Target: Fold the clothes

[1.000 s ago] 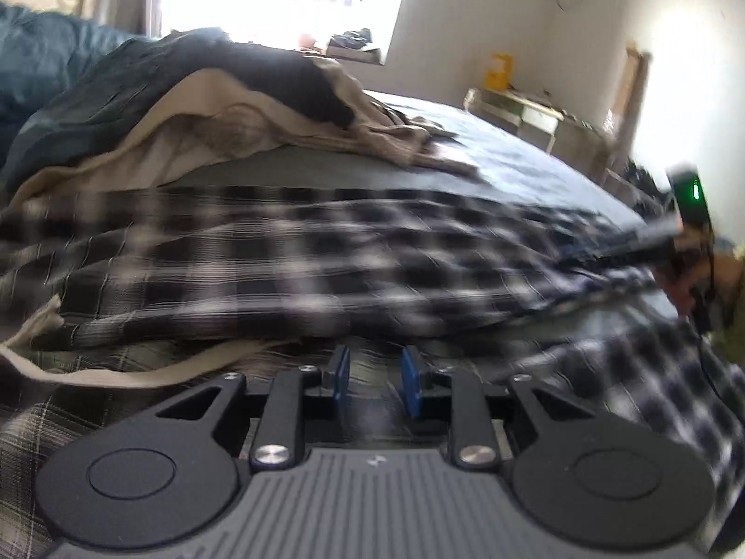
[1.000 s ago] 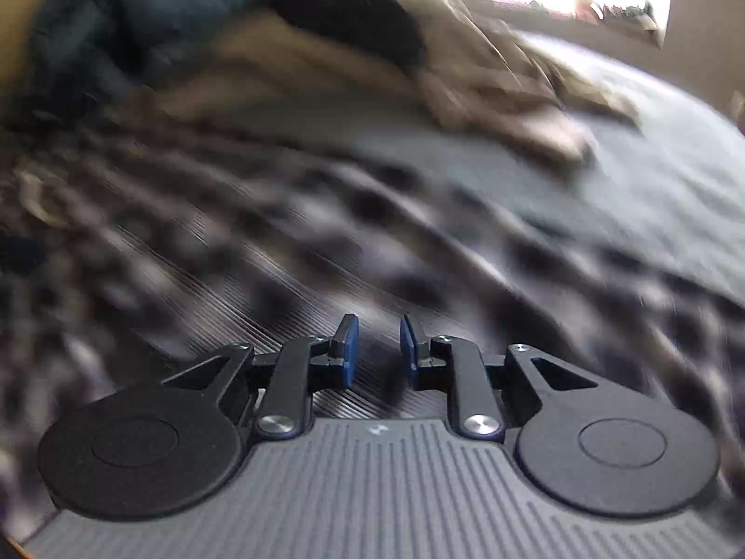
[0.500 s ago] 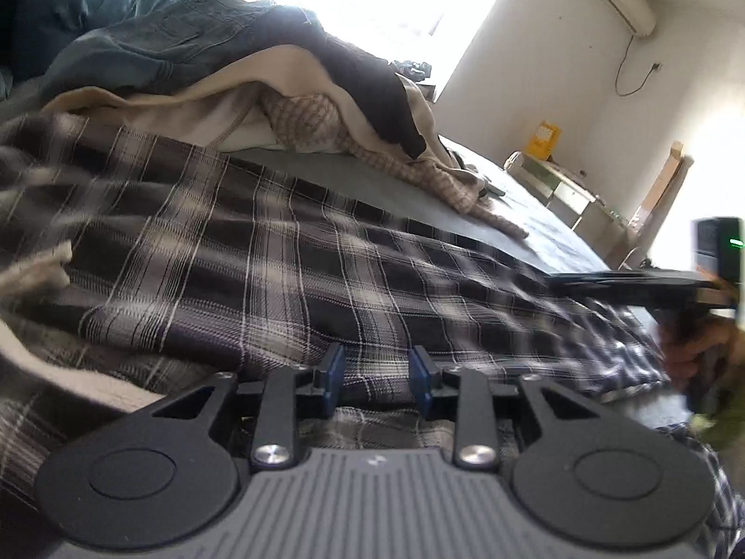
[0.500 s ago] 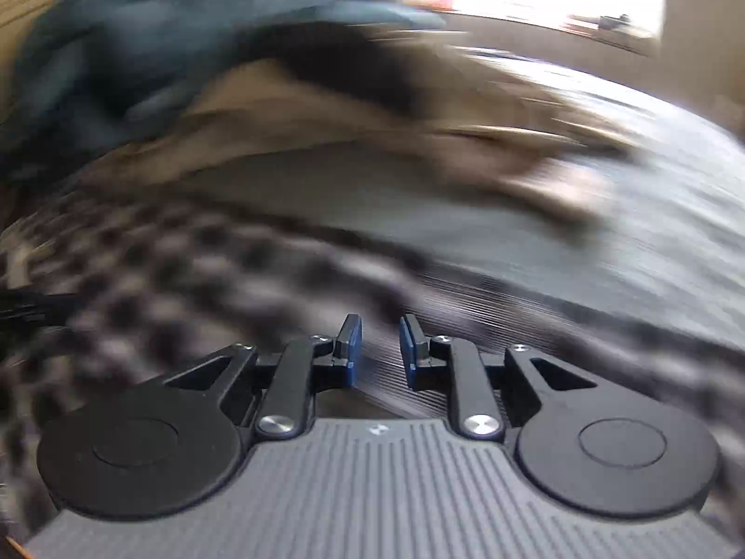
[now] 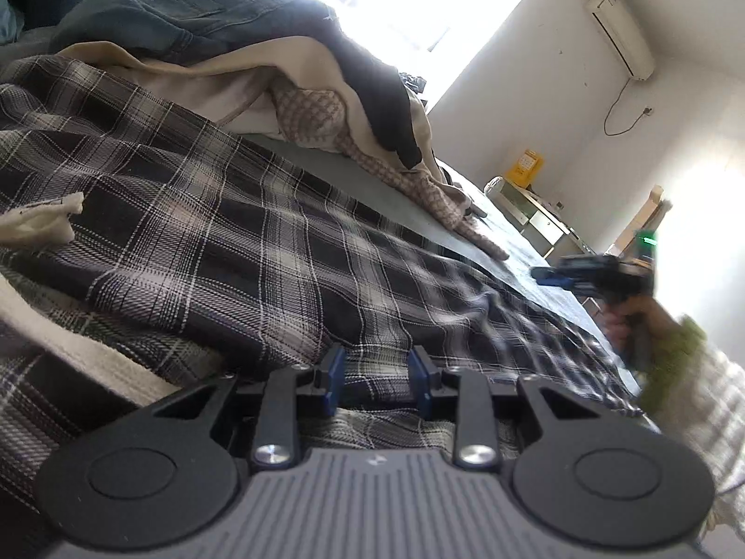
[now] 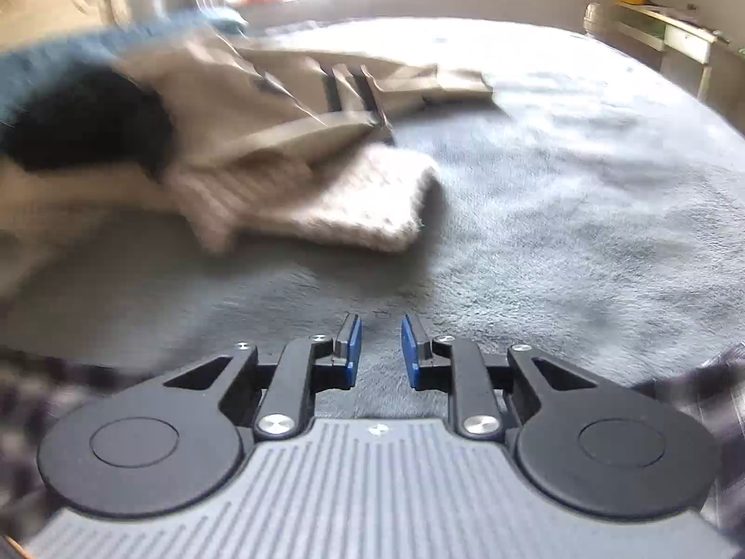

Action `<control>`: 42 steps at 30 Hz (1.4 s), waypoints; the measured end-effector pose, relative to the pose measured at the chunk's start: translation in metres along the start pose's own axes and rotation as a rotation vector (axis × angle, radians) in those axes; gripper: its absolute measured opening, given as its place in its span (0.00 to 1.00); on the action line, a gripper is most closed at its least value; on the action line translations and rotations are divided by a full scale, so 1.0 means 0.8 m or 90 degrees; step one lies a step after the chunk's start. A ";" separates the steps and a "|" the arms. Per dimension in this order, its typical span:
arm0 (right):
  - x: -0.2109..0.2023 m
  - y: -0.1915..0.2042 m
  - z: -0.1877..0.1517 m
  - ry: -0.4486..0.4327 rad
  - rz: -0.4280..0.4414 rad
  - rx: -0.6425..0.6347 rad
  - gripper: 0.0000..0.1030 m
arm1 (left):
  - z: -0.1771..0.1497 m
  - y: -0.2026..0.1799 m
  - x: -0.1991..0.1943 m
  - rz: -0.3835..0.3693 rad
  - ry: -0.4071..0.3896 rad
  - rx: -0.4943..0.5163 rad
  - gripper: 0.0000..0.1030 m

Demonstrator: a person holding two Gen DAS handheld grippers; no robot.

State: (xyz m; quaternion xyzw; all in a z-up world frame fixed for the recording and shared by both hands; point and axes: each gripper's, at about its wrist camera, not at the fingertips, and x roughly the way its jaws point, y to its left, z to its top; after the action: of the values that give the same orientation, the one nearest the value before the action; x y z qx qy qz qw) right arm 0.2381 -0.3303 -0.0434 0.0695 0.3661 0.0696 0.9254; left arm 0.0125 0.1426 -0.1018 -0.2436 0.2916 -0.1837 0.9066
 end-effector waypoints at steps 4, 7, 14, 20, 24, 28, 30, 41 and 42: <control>-0.020 0.008 -0.036 0.075 0.096 -0.036 0.16 | -0.001 0.001 0.001 -0.002 -0.002 -0.003 0.31; -0.007 -0.036 -0.037 0.069 0.025 -0.016 0.13 | -0.002 0.001 0.000 -0.003 -0.004 -0.003 0.31; -0.045 -0.148 -0.015 -0.012 -0.080 0.133 0.10 | -0.001 0.005 0.001 -0.011 -0.008 -0.013 0.31; -0.060 -0.167 -0.038 0.062 -0.046 0.084 0.05 | -0.001 0.003 0.003 -0.009 -0.008 -0.007 0.32; -0.054 -0.246 -0.018 0.013 -0.182 0.198 0.07 | -0.002 0.003 0.002 -0.012 -0.010 -0.013 0.32; -0.089 -0.238 -0.020 0.014 -0.102 0.169 0.10 | -0.002 0.003 0.002 -0.013 -0.011 -0.012 0.32; -0.097 -0.230 -0.025 0.038 -0.055 0.148 0.10 | -0.003 0.003 0.002 -0.013 -0.011 -0.010 0.33; -0.143 -0.268 -0.035 0.031 -0.277 0.121 0.08 | -0.002 0.005 0.001 -0.016 -0.013 -0.013 0.34; -0.158 -0.257 -0.041 0.040 -0.231 0.112 0.08 | -0.002 0.004 0.001 -0.016 -0.013 -0.012 0.34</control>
State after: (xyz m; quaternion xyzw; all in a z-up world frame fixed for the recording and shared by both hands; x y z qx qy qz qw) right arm 0.1399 -0.5519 -0.0194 0.0808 0.4058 -0.1282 0.9013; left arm 0.0128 0.1441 -0.1051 -0.2573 0.2807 -0.1896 0.9050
